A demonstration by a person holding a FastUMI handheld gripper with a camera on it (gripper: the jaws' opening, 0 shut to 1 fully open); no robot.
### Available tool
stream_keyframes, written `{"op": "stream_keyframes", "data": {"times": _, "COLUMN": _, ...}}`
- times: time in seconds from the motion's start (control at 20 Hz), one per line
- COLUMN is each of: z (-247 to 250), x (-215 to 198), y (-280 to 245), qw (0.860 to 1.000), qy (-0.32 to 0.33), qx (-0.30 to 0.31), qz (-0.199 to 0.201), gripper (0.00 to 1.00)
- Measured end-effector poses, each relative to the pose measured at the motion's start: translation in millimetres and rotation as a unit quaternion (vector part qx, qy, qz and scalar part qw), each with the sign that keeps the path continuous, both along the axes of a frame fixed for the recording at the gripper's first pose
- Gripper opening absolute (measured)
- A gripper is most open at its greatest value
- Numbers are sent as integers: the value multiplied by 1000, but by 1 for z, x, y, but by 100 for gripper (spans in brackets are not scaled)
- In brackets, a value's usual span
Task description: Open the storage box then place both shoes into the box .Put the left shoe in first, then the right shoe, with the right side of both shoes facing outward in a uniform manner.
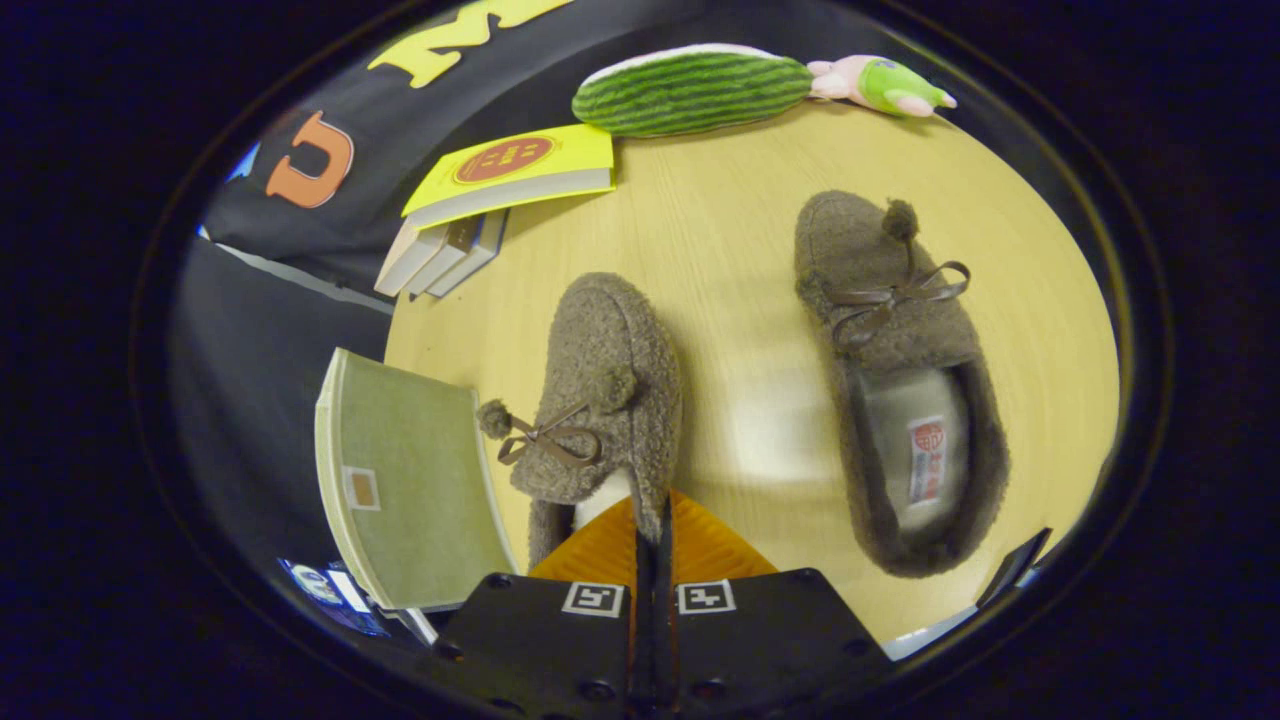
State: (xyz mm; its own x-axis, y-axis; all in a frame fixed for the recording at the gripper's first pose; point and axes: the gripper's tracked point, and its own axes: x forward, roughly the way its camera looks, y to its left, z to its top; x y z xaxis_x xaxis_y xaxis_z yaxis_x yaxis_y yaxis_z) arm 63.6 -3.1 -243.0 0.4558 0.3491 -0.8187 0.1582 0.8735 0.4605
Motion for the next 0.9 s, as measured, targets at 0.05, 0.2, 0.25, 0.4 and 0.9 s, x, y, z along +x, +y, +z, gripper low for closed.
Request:
{"op": "stream_keyframes", "data": {"times": 0.05, "z": 12, "x": -3, "y": 3, "qw": 1000, "qy": -9, "qx": 2, "qz": -1, "gripper": 6}}
{"op": "stream_keyframes", "data": {"times": 0.2, "z": 55, "x": -10, "y": 21, "qw": 999, "qy": -43, "qx": -1, "qz": 4, "gripper": 6}}
{"op": "stream_keyframes", "data": {"times": 0.25, "z": 71, "x": -11, "y": 31, "qw": 998, "qy": -56, "qx": 1, "qz": 10, "gripper": 6}}
{"op": "stream_keyframes", "data": {"times": 0.4, "z": 121, "x": -13, "y": 66, "qw": 995, "qy": -93, "qx": 6, "qz": 32, "gripper": 6}}
{"op": "stream_keyframes", "data": {"times": 0.9, "z": 184, "x": -34, "y": 197, "qw": 986, "qy": -116, "qx": 4, "qz": 120, "gripper": 6}}
